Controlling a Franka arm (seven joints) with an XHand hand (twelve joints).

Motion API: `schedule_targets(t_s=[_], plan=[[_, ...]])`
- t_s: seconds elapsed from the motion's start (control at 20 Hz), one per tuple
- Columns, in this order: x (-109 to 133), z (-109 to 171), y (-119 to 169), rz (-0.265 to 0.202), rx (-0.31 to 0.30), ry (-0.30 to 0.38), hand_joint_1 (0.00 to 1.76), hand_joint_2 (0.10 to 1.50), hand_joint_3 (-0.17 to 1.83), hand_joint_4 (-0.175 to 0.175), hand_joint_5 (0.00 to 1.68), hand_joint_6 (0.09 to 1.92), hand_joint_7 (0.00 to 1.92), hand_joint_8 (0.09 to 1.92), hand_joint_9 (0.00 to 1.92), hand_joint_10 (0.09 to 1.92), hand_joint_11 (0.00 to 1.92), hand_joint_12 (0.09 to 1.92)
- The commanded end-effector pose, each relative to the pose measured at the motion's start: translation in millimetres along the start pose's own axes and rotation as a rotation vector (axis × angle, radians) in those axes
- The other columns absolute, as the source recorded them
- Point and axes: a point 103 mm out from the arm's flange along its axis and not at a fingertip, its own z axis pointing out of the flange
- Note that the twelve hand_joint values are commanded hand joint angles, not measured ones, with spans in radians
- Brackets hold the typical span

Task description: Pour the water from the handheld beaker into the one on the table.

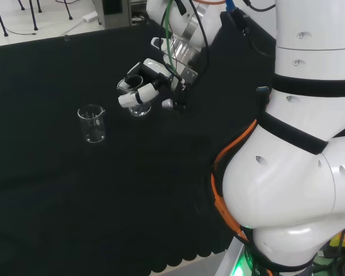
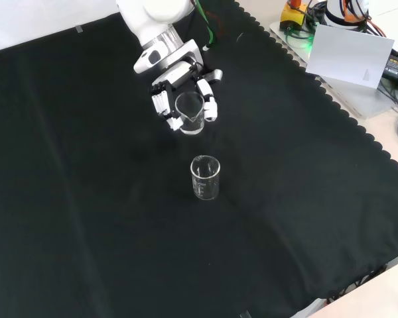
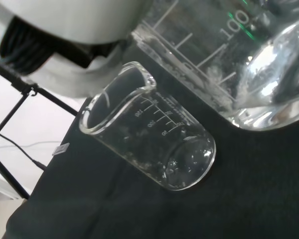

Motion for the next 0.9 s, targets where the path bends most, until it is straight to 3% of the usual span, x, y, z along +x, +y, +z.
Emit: schedule_targets(t_s=[0.05, 0.5, 0.9], plan=[[13, -3, -4, -0.01, 0.045, -0.078, 1.19, 0.65, 0.56, 0.013, 1.5, 0.19, 1.8, 0.13, 1.69, 0.2, 1.38, 0.74], [31, -2, 4, 0.009, 0.111, -0.215, 1.19, 0.65, 0.56, 0.021, 1.5, 0.19, 1.81, 0.13, 1.69, 0.21, 1.36, 0.74], [49, 5, 18, 0.062, 0.17, -0.331, 1.19, 0.65, 0.57, 0.031, 1.5, 0.2, 1.81, 0.13, 1.68, 0.22, 1.35, 0.75]])
